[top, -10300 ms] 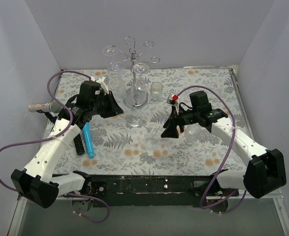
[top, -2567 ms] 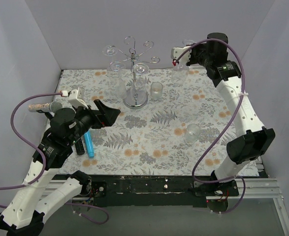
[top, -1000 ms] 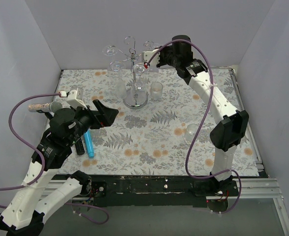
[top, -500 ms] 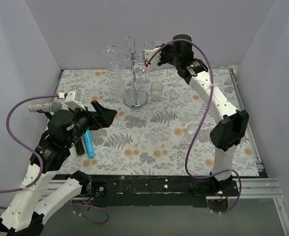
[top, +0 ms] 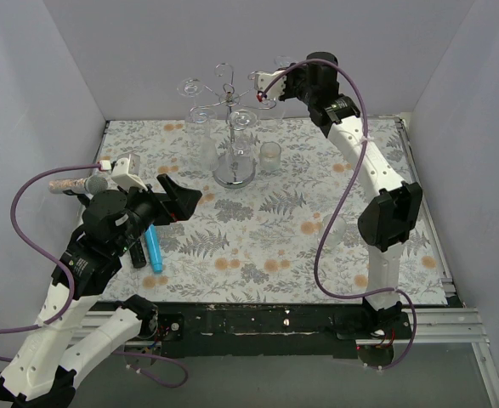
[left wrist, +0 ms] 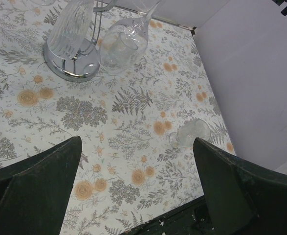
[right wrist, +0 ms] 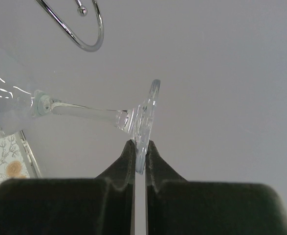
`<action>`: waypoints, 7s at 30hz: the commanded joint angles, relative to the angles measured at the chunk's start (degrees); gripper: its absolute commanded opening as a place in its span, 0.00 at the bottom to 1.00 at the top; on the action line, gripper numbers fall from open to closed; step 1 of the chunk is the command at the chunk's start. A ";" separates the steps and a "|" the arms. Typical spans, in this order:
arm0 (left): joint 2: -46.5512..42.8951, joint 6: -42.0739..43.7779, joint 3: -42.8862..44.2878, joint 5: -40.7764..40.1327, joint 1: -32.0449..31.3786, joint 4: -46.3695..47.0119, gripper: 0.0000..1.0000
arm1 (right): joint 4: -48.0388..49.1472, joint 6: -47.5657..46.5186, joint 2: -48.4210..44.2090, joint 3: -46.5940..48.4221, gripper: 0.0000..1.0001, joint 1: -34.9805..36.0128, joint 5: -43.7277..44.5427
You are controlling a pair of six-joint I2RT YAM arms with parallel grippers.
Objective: Place the wine glass upside down on the wine glass rack
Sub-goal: Turn the wine glass upside down at the wine rack.
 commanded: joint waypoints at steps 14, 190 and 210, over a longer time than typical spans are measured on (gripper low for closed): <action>1.10 1.08 2.56 -1.19 -0.10 -0.12 0.98 | 16.23 2.11 2.97 5.01 0.01 0.29 1.08; -1.01 0.21 -0.61 -3.13 -0.10 -0.12 0.98 | 18.61 -5.00 -0.90 0.27 0.01 2.49 -18.26; -1.36 0.03 -0.96 -3.39 -0.10 -0.38 0.98 | 18.70 -4.21 1.74 3.08 0.01 1.26 -17.73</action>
